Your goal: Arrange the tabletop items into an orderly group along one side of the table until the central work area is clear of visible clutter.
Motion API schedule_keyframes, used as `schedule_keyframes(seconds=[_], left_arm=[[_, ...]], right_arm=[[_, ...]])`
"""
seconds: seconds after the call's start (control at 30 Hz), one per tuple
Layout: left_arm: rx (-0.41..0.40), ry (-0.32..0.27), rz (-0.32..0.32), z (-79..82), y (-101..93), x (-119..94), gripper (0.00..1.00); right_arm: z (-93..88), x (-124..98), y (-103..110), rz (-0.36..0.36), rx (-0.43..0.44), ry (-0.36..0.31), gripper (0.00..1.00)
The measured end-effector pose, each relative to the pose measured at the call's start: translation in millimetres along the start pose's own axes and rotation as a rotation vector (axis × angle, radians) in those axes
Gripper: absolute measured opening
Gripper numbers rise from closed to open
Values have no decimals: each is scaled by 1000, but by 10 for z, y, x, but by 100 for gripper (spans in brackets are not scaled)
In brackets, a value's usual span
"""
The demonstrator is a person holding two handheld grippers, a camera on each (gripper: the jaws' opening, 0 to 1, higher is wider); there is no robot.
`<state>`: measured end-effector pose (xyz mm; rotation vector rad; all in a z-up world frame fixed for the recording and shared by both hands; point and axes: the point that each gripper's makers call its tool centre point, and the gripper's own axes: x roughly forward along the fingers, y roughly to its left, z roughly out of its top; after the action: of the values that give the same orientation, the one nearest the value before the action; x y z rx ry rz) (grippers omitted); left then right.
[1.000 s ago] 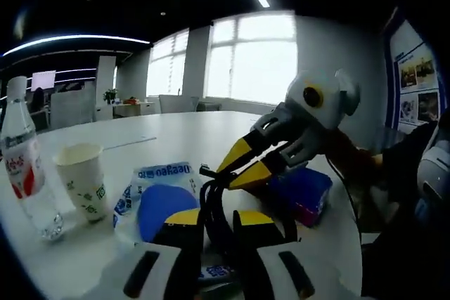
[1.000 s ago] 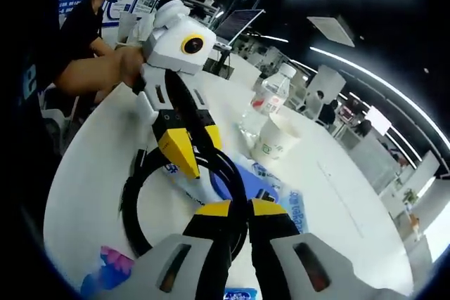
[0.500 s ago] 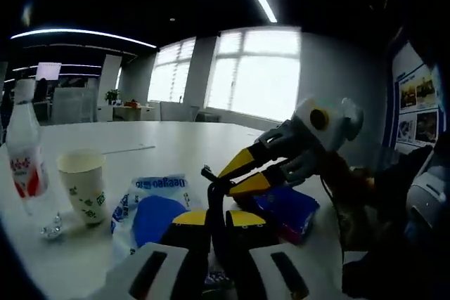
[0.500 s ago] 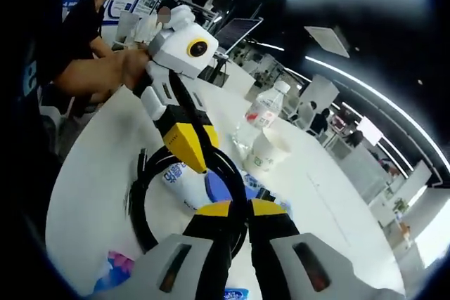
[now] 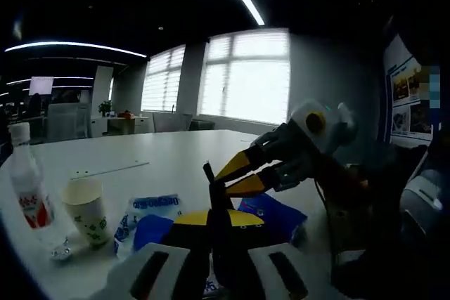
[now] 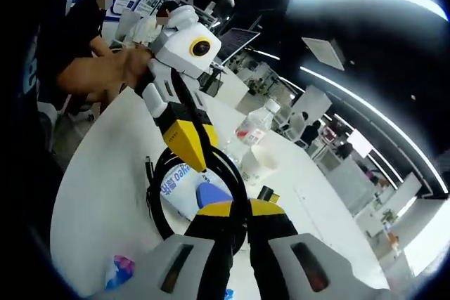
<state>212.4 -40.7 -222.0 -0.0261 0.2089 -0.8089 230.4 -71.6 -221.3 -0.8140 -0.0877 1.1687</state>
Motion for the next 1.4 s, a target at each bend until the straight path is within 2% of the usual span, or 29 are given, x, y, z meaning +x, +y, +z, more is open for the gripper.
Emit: schedule_keyframes(seconds=[0.3, 0.63, 0.9, 1.17, 1.4], left_arm=[[21, -5, -10, 138, -97, -34, 4], [40, -9, -37, 234, -204, 53, 4], [44, -10, -89, 285, -334, 245, 4], [46, 16, -145, 215, -503, 472, 4], [56, 20, -184, 231, -628, 616, 4]], right_arm=[[120, -111, -56, -23, -16, -19, 3], [118, -285, -121, -46, -25, -11, 3], [13, -498, -193, -76, -19, 29, 3], [-179, -707, -182, -89, -17, 98, 3], [-286, -883, -212, -112, -10, 131, 3]])
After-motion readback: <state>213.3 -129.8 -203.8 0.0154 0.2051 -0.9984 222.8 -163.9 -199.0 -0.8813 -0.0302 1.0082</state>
